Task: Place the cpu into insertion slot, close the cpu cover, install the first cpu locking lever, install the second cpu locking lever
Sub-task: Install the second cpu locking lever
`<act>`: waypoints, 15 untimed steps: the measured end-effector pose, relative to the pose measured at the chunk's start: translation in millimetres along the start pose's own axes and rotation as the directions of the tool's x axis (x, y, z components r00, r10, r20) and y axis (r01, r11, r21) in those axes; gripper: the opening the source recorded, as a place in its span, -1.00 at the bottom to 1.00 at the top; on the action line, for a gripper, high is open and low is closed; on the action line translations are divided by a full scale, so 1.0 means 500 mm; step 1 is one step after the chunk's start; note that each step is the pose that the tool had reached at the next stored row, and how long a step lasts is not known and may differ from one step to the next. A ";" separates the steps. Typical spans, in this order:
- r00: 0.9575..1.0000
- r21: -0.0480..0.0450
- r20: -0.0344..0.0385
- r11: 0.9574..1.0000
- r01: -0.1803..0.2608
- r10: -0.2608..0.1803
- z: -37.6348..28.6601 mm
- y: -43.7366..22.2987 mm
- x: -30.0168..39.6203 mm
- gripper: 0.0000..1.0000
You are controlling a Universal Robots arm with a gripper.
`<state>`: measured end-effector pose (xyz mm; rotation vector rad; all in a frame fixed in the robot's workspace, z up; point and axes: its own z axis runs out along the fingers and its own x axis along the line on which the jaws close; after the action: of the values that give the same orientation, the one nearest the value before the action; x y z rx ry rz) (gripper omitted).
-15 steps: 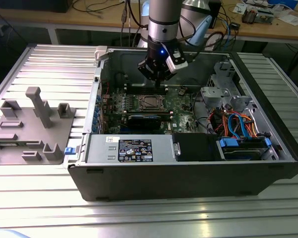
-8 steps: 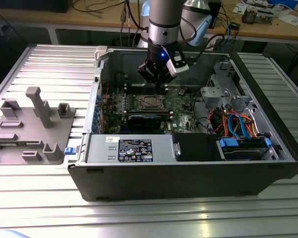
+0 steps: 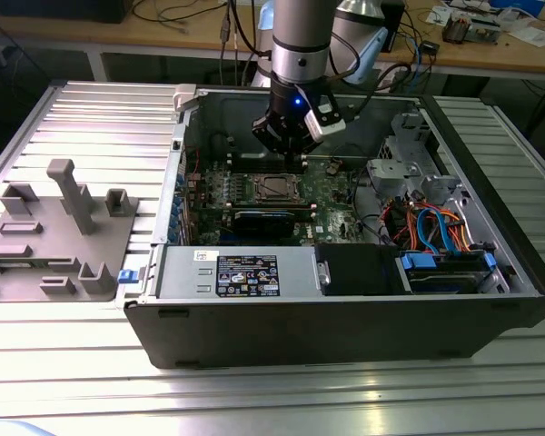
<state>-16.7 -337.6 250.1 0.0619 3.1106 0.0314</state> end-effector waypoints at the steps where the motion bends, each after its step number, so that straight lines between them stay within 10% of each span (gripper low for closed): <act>1: 1.000 0.000 0.000 1.000 0.000 0.000 0.000 0.000 0.000 -0.79; 15: 1.000 0.000 0.000 1.000 0.013 -0.013 0.000 -0.010 -0.001 -0.79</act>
<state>-16.4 -342.6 250.1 0.0420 3.1110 0.0316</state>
